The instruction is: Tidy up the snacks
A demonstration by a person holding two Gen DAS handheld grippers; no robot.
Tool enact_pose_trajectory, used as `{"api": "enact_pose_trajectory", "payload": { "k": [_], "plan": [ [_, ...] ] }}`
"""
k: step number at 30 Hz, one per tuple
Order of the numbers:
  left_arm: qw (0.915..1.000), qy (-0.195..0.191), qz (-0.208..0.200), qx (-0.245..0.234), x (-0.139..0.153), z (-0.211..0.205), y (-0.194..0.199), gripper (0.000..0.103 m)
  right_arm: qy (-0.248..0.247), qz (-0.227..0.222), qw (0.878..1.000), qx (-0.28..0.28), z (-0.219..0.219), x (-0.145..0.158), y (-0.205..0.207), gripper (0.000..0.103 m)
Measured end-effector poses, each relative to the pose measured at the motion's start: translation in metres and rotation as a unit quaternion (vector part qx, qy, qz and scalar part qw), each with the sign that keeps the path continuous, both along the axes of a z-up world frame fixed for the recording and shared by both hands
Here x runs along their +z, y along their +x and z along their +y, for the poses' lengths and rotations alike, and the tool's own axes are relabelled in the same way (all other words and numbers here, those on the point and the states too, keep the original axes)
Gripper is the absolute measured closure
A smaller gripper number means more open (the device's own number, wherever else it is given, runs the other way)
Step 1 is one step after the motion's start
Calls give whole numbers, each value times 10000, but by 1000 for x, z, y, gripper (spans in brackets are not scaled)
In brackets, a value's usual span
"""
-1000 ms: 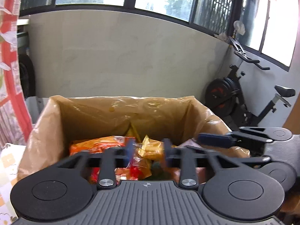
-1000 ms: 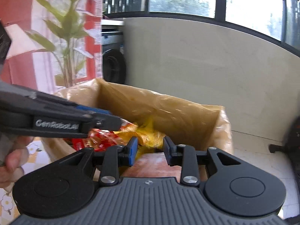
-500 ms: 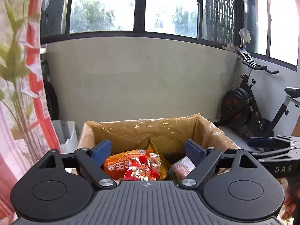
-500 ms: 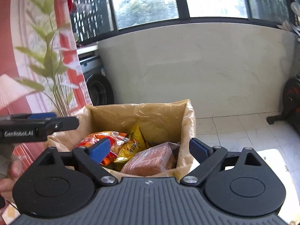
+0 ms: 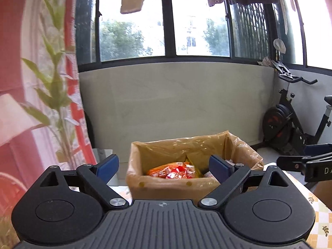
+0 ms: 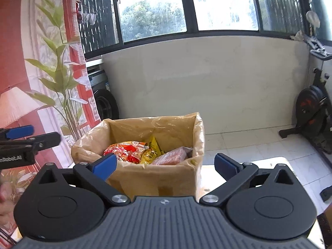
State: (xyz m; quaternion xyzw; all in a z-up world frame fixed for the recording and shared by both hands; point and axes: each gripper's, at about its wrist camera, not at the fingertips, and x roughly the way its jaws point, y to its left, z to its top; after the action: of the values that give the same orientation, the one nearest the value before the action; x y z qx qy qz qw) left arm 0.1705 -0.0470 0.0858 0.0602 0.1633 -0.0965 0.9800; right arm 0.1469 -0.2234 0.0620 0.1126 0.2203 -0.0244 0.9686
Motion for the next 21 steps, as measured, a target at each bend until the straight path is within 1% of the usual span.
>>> {"api": "enact_pose_trajectory", "payload": {
  "k": [4, 8, 11, 16, 21],
  "plan": [
    [9998, 68, -63, 203, 7, 14, -32, 8, 68, -90, 9999, -65, 9, 7, -27, 1],
    [9995, -112, -6, 306, 15, 27, -58, 8, 40, -130, 9997, -217, 19, 12, -48, 1],
    [9991, -115, -23, 397, 18, 33, -77, 8, 67, -179, 9994, -278, 25, 16, -63, 1],
    [9986, -207, -61, 485, 22, 40, -103, 8, 71, -221, 9991, -352, 34, 22, -86, 1],
    [9984, -151, -205, 497, 26, 43, -119, 8, 39, -279, 9988, -390, 40, 28, -103, 1]
  ]
}}
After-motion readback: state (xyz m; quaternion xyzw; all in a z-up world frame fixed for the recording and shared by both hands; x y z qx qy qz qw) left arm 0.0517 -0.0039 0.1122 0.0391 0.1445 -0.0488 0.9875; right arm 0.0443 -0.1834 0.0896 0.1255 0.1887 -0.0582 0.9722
